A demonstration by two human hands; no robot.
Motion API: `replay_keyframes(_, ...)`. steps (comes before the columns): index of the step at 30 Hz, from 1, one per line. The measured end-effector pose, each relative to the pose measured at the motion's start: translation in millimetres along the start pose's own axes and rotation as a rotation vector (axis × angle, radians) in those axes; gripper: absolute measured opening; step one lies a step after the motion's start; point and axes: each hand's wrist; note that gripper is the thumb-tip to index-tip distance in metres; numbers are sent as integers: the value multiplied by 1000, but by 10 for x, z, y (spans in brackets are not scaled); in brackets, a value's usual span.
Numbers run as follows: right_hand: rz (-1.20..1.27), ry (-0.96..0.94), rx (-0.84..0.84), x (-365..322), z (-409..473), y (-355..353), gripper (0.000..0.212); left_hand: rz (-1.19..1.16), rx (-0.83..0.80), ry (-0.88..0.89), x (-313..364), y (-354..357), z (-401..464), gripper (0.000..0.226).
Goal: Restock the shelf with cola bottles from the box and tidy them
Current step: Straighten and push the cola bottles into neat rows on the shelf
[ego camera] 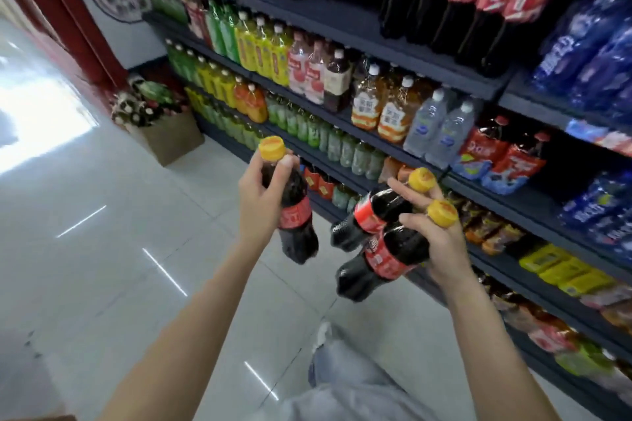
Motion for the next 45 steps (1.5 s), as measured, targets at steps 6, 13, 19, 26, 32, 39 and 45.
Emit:
replay_keyframes(6, -127, -91, -43, -252, 1594, -323, 43, 54, 79, 131, -270, -95, 1574, 29)
replay_keyframes(13, -114, -187, 110, -510, 3008, -539, 47, 27, 109, 320, -475, -45, 3457, 28)
replay_keyframes(19, -204, -183, 322, -512, 3900, -474, 58, -51, -149, 388, -845, 356, 5022, 7)
replay_keyframes(26, -252, -191, 620, -684, 4631, -212, 43, -145, -463, 373, -940, 799, 6212, 16)
replay_keyframes(32, -295, -152, 716, -744, 4997, -143, 42, -160, -630, 306, -1050, 1144, 6661, 48)
replay_keyframes(39, -316, -121, 770, -728, 5186, -173, 44, 115, -882, 392, -1583, 1043, 6752, 110)
replay_keyframes(45, -303, -131, 717, -696, 5257, -224, 47, 282, -684, 420, -1653, 1092, 6707, 103)
Point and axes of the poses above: each hand's wrist, its own z-axis towards the middle knuckle, its own y-axis out of the palm, x = y × z, and after that the axes turned 11 degrees about -x, right-handed
